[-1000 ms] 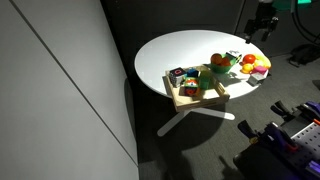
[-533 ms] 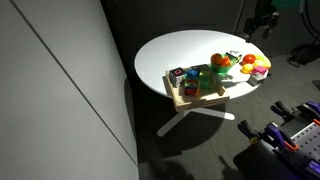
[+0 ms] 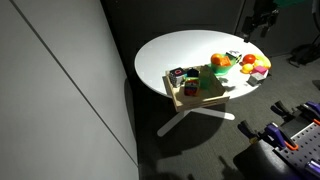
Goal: Put the toy orange in the bowl
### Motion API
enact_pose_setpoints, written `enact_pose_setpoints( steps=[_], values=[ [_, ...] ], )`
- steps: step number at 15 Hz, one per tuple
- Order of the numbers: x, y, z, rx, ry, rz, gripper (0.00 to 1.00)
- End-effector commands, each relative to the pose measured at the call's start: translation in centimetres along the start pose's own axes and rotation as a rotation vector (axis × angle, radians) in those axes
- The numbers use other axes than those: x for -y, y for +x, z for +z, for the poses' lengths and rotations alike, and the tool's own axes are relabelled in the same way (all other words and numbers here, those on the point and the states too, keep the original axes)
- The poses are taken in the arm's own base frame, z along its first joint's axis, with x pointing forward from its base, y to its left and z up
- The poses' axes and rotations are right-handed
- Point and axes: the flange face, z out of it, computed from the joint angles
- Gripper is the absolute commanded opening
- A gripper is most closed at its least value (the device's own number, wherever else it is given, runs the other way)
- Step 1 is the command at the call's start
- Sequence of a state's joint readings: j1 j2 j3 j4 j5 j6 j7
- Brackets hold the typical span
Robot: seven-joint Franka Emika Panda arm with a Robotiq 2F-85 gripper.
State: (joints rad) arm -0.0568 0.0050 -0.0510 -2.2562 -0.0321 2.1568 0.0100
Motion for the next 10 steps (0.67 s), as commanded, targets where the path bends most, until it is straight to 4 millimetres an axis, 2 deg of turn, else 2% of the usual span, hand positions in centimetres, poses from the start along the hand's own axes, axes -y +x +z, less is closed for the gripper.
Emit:
enact_pose_setpoints(
  steps=[1,5,6,10],
  values=[
    [0.9,-2.1,-1.1,-0.069,-0.022,-0.014,1.00],
    [1.1,-3.0,-1.6,-0.106,-0.016,-0.004,1.00],
    [0.9,-1.9,-1.0,-0.076,-0.001,-0.020,1.00],
    [1.0,-2.5,-1.2,-0.086,0.000,-0.018,1.00]
  ],
)
